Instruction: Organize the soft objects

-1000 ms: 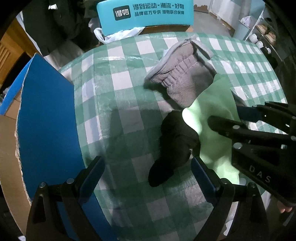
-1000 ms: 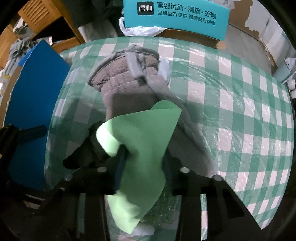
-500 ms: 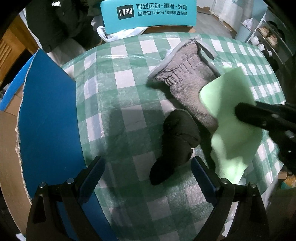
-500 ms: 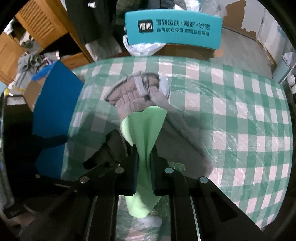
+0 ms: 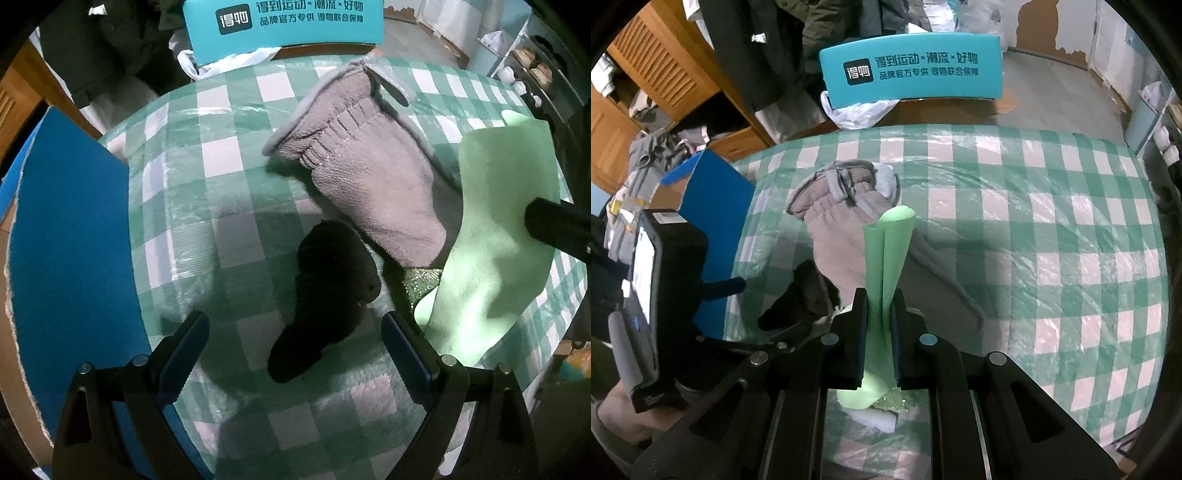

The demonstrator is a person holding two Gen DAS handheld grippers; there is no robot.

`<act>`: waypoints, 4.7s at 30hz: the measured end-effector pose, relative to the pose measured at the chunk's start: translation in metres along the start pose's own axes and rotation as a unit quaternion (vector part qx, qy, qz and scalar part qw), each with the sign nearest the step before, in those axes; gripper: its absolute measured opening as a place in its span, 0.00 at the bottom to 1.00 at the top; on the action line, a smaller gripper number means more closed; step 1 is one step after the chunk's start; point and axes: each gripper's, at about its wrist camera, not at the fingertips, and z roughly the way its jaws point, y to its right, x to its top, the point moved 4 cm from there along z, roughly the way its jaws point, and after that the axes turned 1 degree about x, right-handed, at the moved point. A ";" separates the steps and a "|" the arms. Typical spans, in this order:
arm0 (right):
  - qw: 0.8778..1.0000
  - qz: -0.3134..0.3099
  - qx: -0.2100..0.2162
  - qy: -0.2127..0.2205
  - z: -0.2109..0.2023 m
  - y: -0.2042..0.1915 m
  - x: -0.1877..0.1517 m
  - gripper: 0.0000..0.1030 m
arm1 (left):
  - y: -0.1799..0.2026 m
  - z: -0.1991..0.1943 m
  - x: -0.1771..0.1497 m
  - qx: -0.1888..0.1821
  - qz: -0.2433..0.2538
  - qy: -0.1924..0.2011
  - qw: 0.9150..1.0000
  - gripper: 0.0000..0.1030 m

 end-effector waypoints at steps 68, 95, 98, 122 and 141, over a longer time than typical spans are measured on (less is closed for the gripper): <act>0.999 -0.004 -0.005 0.048 -0.039 -0.017 0.009 0.06 | -0.020 -0.090 -0.020 -0.038 -0.028 0.091 0.995 0.37; 0.996 -0.039 0.011 0.084 -0.077 -0.062 0.014 0.06 | -0.046 -0.143 -0.036 -0.032 -0.048 0.137 0.989 0.37; 0.995 -0.045 0.014 0.085 -0.078 -0.070 0.016 0.06 | -0.051 -0.146 -0.039 -0.032 -0.051 0.140 0.988 0.37; 0.990 -0.098 0.038 0.096 -0.080 -0.147 0.030 0.06 | -0.114 -0.171 -0.064 -0.014 -0.102 0.167 0.980 0.37; 0.984 -0.137 0.065 0.094 -0.076 -0.213 0.035 0.06 | -0.161 -0.179 -0.087 0.017 -0.136 0.180 0.974 0.37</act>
